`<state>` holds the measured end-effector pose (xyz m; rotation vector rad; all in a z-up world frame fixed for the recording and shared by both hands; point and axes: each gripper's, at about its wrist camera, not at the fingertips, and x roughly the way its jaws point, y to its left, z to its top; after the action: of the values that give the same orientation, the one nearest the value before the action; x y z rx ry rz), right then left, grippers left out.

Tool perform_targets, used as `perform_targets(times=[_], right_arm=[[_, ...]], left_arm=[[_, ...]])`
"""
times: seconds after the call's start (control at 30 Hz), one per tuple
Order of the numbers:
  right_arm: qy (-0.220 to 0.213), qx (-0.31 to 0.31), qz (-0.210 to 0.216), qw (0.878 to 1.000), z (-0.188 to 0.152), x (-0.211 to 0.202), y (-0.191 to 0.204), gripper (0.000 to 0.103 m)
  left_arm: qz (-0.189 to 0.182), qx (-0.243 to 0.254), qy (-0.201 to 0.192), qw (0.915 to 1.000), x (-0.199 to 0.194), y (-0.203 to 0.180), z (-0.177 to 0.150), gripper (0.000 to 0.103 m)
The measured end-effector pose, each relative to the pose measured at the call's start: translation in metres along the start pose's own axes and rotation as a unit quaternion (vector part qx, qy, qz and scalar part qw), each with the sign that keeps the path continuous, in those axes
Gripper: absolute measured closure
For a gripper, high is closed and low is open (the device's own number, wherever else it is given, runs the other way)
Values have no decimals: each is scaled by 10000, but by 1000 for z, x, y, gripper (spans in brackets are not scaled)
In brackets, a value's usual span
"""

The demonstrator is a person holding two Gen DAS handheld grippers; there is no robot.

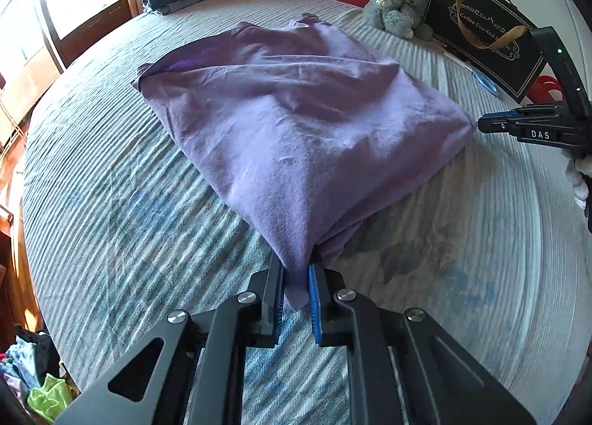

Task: Fold clothes

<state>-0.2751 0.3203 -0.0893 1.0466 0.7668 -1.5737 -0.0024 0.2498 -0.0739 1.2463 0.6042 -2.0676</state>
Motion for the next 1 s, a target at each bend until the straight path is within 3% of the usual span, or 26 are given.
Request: perform_targets(times=[0.07, 0.13, 0.17, 0.27, 0.4, 0.53, 0.63, 0.73, 0.87, 0.93, 1.0], right_arm=[[-63, 213, 201, 9996, -7, -5, -10, 93], [-197, 251, 417, 9986, -4, -11, 2, 92], [-264, 269, 525, 9979, -2, -13, 7, 92], [-465, 325, 849, 9948, 2, -21, 25, 92], [-726, 399, 1273, 9884, 9, -31, 48, 92], [-335, 493, 1057, 9926, 7, 0, 53, 92], [-45, 571, 897, 9943, 6, 22, 56, 92], [-71, 1224, 803, 9892, 1, 18, 38, 92], [-362, 1147, 671, 9905, 11, -13, 47, 86], [-557, 1093, 668, 9902, 24, -26, 54, 75], [-754, 1049, 673, 9893, 45, -34, 64, 44]], left_arm=[[-76, 61, 29, 9999, -5, -1, -2, 78], [-279, 91, -253, 9992, -25, 0, 2, 52], [-245, 141, -391, 9988, -33, 0, 5, 48], [-331, 187, -547, 9978, -40, 0, 16, 48], [-354, 281, -467, 9979, -23, -7, 25, 52], [-280, 338, -223, 9988, 3, -6, 25, 53], [-280, 425, 176, 9985, 18, 3, 15, 53], [-395, 595, 418, 9966, 15, 15, 11, 53], [-625, 628, 308, 9956, -3, 41, 35, 53], [-670, 674, 135, 9954, -10, 54, 59, 53], [-748, 754, 5, 9943, -9, 65, 87, 53]])
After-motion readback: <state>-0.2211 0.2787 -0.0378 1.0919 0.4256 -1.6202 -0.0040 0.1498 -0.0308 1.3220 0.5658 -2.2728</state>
